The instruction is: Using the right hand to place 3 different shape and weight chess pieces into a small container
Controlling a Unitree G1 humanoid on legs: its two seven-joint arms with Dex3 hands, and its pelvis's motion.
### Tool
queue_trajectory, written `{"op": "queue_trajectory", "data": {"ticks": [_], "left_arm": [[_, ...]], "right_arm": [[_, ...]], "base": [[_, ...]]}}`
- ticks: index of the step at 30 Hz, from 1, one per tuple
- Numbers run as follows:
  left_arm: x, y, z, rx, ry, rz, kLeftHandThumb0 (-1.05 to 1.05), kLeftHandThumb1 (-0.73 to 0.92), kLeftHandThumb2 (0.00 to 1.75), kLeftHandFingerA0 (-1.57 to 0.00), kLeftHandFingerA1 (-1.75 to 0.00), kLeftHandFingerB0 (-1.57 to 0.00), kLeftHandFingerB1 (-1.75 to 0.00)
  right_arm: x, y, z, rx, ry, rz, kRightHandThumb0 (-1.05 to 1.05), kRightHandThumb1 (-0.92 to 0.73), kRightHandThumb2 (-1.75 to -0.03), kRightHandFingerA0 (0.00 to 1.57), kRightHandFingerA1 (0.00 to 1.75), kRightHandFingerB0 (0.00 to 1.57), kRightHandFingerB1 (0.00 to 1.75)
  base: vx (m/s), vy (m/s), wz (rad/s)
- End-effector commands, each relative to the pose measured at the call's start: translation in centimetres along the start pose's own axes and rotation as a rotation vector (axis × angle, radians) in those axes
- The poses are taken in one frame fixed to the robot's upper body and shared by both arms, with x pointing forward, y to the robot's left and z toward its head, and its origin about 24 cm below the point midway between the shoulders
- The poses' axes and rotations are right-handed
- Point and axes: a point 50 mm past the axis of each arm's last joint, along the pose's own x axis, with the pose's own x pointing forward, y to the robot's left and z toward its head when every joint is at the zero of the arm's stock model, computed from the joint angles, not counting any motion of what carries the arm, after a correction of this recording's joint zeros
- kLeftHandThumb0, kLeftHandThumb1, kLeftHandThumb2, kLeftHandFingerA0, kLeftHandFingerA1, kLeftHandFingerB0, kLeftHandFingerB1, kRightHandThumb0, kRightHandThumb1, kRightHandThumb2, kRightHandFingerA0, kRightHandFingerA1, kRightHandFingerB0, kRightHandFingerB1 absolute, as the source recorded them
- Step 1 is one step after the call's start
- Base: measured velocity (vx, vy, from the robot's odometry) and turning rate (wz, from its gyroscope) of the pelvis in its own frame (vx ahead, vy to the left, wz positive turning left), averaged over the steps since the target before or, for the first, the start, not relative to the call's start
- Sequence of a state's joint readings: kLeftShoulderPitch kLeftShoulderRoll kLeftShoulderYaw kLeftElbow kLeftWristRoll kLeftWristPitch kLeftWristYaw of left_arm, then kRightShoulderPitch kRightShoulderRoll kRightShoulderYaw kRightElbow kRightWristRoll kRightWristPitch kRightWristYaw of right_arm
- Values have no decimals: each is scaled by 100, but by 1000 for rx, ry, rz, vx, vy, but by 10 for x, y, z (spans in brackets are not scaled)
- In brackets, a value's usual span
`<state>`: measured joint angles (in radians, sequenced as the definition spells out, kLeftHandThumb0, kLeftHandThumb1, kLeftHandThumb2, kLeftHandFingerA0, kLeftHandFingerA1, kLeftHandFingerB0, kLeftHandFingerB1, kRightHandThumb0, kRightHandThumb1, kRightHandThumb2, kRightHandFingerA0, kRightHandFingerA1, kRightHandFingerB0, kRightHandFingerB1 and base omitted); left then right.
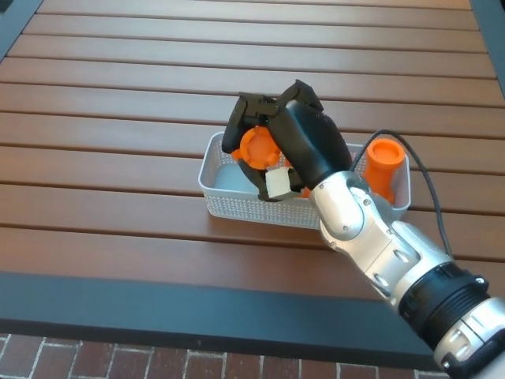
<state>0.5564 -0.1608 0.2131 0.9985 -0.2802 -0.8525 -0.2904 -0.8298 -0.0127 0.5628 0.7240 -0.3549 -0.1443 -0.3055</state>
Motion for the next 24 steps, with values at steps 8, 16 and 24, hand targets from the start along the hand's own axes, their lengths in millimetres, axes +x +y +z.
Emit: {"op": "queue_trajectory", "data": {"ticks": [8, 16, 24], "left_arm": [[-7, 2, -4, 42, 36, -18, -11, 23, 161, -130, -152, -116, -138], [-7, 4, -7, 16, 53, -14, -11, 19, 163, -134, -153, -116, -142], [-5, 4, -2, 54, 27, -42, -12, 21, 165, -134, -148, -117, -137]], "right_arm": [[-4, 2, -9, -117, -54, 79, -14, -61, -96, 82, 170, 70, 152], [-4, 10, -13, -103, -11, 196, -27, -79, -63, 84, 153, 57, 46], [5, 2, -19, -246, 96, 287, -70, -55, -91, 0, 30, 8, 34]], "base": [[0, 0, 0], [0, 0, 0], [0, 0, 0]]}}
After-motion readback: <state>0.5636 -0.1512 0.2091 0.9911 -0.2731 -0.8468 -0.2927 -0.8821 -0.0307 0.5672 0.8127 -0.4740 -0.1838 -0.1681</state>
